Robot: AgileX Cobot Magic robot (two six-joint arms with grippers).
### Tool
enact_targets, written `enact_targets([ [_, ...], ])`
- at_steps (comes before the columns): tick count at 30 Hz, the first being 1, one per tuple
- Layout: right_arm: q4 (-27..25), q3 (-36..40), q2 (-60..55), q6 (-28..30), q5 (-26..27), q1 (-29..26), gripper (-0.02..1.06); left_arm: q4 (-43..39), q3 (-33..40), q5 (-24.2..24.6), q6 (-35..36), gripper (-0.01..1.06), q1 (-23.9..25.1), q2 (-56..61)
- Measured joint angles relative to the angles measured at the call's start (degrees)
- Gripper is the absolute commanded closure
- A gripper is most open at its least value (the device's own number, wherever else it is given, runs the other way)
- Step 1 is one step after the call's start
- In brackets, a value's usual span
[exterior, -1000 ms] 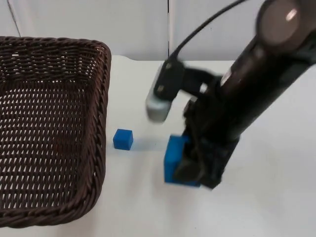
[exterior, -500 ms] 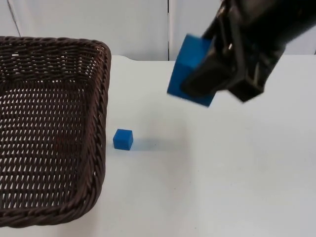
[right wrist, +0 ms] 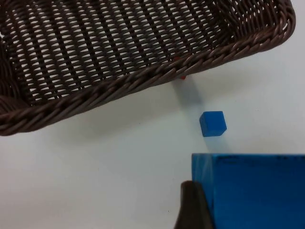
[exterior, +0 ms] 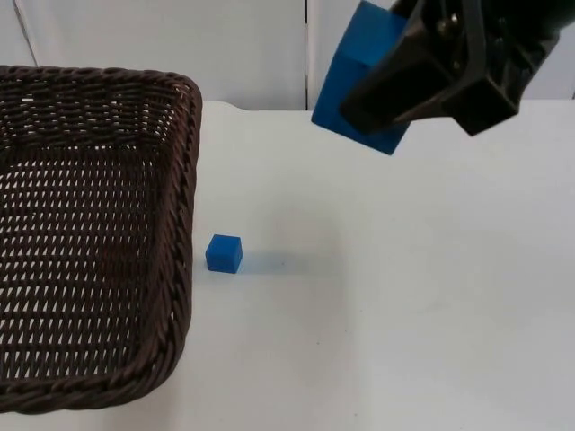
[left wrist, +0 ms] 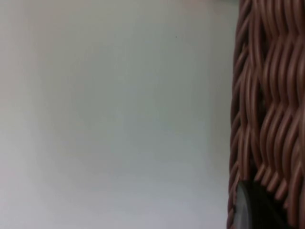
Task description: Pick up the basket with the left hand and place the largest block into the basket with the right hand.
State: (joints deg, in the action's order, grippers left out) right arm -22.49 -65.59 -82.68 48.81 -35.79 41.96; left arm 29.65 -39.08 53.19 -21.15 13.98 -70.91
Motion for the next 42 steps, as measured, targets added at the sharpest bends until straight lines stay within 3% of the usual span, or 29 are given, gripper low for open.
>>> enact_targets([
  [20,-0.79,-0.15,0.0,-2.89,2.17,0.0,1.05,0.0,0.0,0.0,0.0,1.05,0.0,0.0],
  [24,-1.86,-3.89,-2.79,-3.0,2.06,0.14,1.05,0.0,0.0,0.0,0.0,1.05,0.0,0.0],
  [28,-2.5,-10.42,-8.02,-3.0,0.82,1.54,1.05,0.0,0.0,0.0,0.0,1.05,0.0,0.0],
  [33,-3.18,-27.05,-21.21,-4.33,-1.15,6.2,1.05,0.0,0.0,0.0,0.0,1.05,0.0,0.0],
  [34,-3.18,-27.05,-21.21,-4.33,-1.15,6.2,1.05,0.0,0.0,0.0,0.0,1.05,0.0,0.0],
  [38,-3.43,-39.04,-31.2,-6.69,-1.9,8.5,1.05,0.0,0.0,0.0,0.0,1.05,0.0,0.0],
  [42,-3.43,-44.72,-37.19,-7.34,-2.03,9.61,1.05,0.0,0.0,0.0,0.0,1.05,0.0,0.0],
])
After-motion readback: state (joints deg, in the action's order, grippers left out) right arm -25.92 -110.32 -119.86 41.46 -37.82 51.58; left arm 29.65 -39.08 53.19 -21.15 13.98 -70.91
